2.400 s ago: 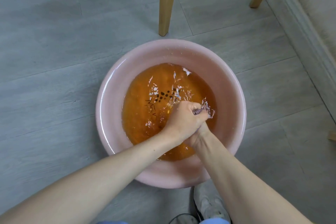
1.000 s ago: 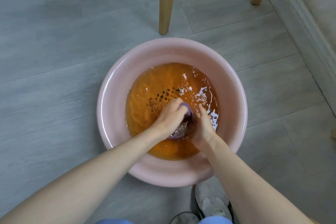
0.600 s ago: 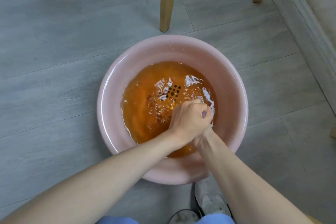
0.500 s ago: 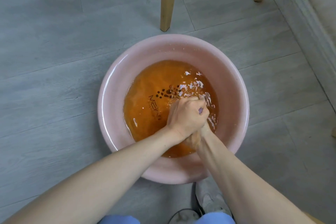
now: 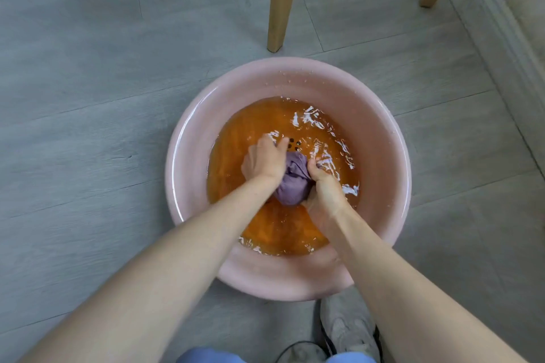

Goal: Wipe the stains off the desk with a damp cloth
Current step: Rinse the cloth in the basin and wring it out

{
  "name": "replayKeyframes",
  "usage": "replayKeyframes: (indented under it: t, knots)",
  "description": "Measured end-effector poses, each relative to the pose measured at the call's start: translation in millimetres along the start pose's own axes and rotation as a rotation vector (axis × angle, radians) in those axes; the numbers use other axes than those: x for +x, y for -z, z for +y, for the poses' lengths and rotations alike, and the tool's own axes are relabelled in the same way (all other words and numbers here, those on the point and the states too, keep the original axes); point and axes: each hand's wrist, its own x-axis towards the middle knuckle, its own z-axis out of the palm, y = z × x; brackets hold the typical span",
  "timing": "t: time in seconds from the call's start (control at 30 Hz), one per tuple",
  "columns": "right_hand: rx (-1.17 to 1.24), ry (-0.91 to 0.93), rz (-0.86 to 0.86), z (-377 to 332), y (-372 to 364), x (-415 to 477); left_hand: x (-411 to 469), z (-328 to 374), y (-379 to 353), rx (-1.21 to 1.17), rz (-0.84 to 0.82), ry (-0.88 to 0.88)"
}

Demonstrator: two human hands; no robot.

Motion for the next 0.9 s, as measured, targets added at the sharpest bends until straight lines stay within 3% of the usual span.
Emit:
replayKeyframes:
  t: [0.1, 0.17, 0.23, 0.27, 0.33, 0.4, 0.47, 0.6, 0.73, 0.8, 0.9]
  knots:
    - [-0.012, 0.032, 0.106, -3.3, 15.2, 6.1, 8.8, -20.8, 14.6, 0.008, -0.065, -0.091]
    - [0.028, 0.021, 0.161, -3.0, 24.3, 6.9, 0.9, -37.4, 16.9, 0.250, -0.271, -0.357]
    - [0.014, -0.003, 0.158, -0.5, 27.1, 5.8, -6.3, -53.1, 14.4, 0.523, -0.498, -0.491]
    - [0.010, -0.015, 0.157, 0.6, 26.8, 5.6, -7.6, -57.2, 12.9, 0.607, -0.520, -0.467]
    - [0.000, -0.025, 0.155, 2.8, 27.6, 8.8, -13.6, -54.7, 12.9, 0.661, -0.397, -0.438]
    - [0.005, -0.044, 0.153, 2.2, 29.9, 8.3, -20.6, -46.6, 10.4, 0.669, -0.341, -0.548]
    - [0.055, -0.057, 0.171, 3.3, 31.4, 7.8, -21.2, -39.3, 7.7, 0.630, -0.419, -0.628]
    - [0.012, -0.042, 0.156, 4.7, 27.0, 10.3, -25.6, -11.1, 22.4, 0.594, -0.603, -0.566]
    - [0.082, -0.093, -0.009, -5.8, 22.0, 3.1, -36.3, 27.9, 55.2, 0.223, -1.082, -0.523]
    - [0.129, -0.084, -0.047, -6.0, 20.3, 1.2, -37.9, 38.7, 62.7, 0.029, -1.063, -0.454]
    - [0.254, -0.091, -0.137, -3.9, 12.5, -3.6, -38.2, 41.2, 49.5, -0.102, -0.755, -0.407]
